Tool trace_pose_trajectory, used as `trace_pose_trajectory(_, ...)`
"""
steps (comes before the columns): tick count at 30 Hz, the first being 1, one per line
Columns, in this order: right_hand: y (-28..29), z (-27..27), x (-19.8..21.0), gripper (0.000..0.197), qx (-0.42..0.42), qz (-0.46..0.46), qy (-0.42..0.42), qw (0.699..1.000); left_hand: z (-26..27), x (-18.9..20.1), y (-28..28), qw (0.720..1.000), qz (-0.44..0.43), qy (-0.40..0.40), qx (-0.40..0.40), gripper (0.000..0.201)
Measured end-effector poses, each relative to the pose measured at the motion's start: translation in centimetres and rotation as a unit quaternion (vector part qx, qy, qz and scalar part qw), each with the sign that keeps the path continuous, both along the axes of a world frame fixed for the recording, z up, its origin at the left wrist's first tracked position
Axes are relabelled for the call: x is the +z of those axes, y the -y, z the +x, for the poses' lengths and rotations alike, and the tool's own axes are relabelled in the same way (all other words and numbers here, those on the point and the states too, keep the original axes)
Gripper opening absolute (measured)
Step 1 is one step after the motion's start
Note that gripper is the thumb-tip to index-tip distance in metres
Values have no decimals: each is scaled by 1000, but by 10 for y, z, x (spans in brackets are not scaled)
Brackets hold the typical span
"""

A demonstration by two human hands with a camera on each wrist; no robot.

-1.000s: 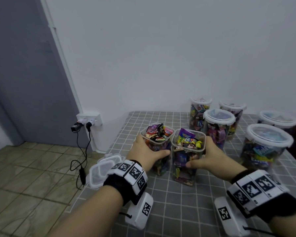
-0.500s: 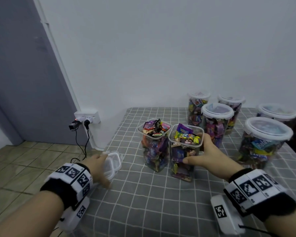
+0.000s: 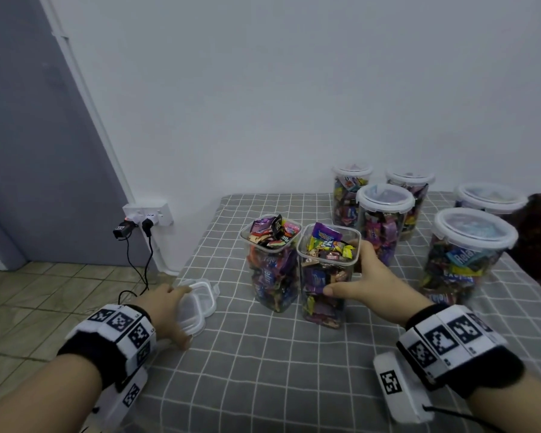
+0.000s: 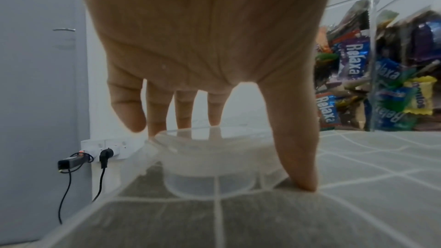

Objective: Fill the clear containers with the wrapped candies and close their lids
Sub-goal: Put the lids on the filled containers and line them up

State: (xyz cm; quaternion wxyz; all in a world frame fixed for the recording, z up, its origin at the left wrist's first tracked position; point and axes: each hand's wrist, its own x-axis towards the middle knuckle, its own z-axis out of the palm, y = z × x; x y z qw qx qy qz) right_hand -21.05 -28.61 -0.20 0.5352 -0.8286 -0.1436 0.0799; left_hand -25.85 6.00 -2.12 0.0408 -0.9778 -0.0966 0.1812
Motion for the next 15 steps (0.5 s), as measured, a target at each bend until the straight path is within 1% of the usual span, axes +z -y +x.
trace_pose_trajectory(2, 0, -1, 0, 78, -2, -3, 2, 1000, -1, 3, 1, 1000, -10, 8, 1, 111)
trace_pose_trajectory(4, 0, -1, -1, 78, -3, -11, 4, 1000, -2, 12, 0, 999, -42, 28, 7, 116)
trace_pose_trajectory(6, -1, -2, -2, 76, -1, -22, -1, 1000, -3, 32, 1, 996, -73, 56, 8, 119)
trace_pose_trajectory(8, -1, -3, -3, 75, 0, -22, -13, 1000, -5, 61, 6, 991, -99, 92, -7, 127)
trace_pose_trajectory(10, -1, -2, -1, 75, 1, -36, -18, 999, -8, 95, 19, 978, -152, 140, -28, 136)
trace_pose_trajectory(12, 1, 0, 2, 74, 12, -54, -26, 998, -9, 125, 41, 959, -215, 176, -58, 135)
trace_pose_trajectory(14, 3, 2, 5, 76, 28, -81, -39, 996, -7, 147, 70, 941, -258, 187, -111, 137)
trace_pose_trajectory(15, 5, 3, 7, 77, 36, -92, -43, 994, -4, 153, 86, 936, -264, 184, -140, 137)
